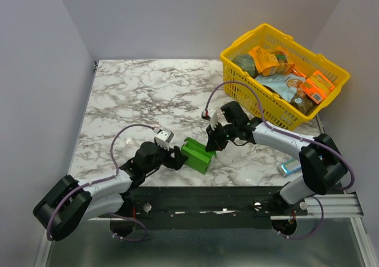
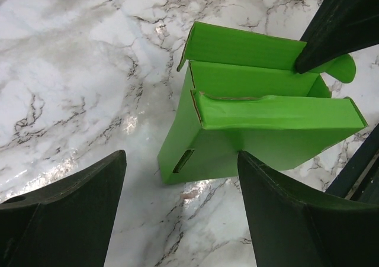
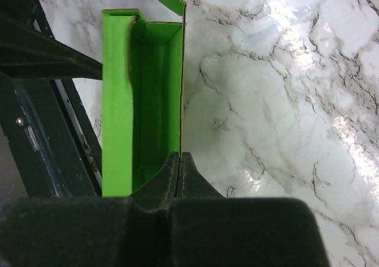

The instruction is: Fold the paper box

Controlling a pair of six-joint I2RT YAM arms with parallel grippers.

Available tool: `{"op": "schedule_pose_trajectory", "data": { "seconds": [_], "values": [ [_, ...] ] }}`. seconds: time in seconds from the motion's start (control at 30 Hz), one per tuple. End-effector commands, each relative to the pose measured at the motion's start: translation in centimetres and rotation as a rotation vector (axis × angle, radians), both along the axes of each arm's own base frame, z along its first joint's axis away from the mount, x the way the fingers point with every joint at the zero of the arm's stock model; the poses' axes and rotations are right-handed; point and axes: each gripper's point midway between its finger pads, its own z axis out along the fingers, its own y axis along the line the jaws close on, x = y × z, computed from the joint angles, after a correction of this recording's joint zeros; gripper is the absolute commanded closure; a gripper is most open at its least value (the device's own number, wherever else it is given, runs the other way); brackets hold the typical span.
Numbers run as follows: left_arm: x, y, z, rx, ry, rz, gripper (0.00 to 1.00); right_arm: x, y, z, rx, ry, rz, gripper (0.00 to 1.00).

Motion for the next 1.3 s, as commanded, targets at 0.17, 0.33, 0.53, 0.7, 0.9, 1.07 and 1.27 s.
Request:
{"op": "schedule_pose_trajectory", "data": {
  "seconds": [0.17,0.33,0.53,0.7,0.9,1.07,1.27],
  "values": [
    [0.6,-1.5,3.0,-0.166,-0.169,-0.113,0.19,-0.9,0.9,1.8,0.110,-0.055,0.117,0.97],
    [-0.6,-3.1,4.0,-0.234,-0.161,-0.240,0.33,-2.0,1.4,3.1,0.173,-0.055,0.174,0.97],
    [-2.2,-4.6,4.3,-0.299,-0.111,-0.371,0.51,-2.4,1.5,3.2,0.184,-0.036,0.193,0.97],
    [-2.7,-4.7,4.8,-0.311,-0.121,-0.397,0.56,-2.6,1.6,3.4,0.192,-0.025,0.207,0.97],
    [-2.0,-4.3,4.5,-0.276,-0.125,-0.357,0.18,-3.0,1.6,3.4,0.194,-0.005,0.224,0.97],
    [-2.0,-4.0,4.7,-0.272,-0.134,-0.342,0.19,-3.3,1.7,3.6,0.206,0.008,0.233,0.98],
    [-4.0,-4.3,4.6,-0.285,-0.089,-0.436,0.37,-3.5,1.8,3.9,0.217,0.020,0.245,0.98]
  ]
}}
